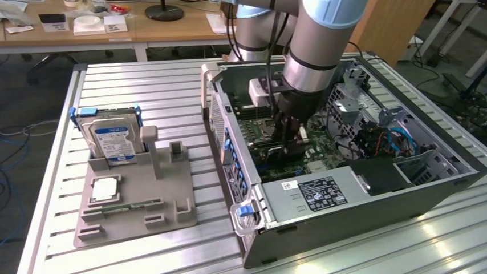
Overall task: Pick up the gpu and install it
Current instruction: 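Insert the gpu into the slot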
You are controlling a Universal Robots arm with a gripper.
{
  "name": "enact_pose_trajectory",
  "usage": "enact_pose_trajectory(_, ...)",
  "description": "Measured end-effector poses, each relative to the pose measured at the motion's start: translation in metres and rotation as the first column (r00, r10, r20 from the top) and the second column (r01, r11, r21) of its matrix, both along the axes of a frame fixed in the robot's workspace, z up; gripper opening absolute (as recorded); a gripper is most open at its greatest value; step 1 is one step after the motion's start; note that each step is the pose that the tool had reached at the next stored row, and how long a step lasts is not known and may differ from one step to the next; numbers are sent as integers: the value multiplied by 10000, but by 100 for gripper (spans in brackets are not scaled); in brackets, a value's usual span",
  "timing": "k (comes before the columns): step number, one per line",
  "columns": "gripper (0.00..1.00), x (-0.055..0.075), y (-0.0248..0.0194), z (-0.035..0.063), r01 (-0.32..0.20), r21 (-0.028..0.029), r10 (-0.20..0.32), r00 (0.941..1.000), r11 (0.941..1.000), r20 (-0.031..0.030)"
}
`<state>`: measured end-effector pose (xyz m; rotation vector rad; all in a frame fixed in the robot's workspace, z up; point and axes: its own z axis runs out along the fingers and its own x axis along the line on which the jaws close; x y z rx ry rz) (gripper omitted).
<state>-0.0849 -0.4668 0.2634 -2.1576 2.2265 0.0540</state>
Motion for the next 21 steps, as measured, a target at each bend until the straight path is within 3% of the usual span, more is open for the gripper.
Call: enact_pose_trajectory(21,52,0,0,363,0,-1,0,10000,10000,0)
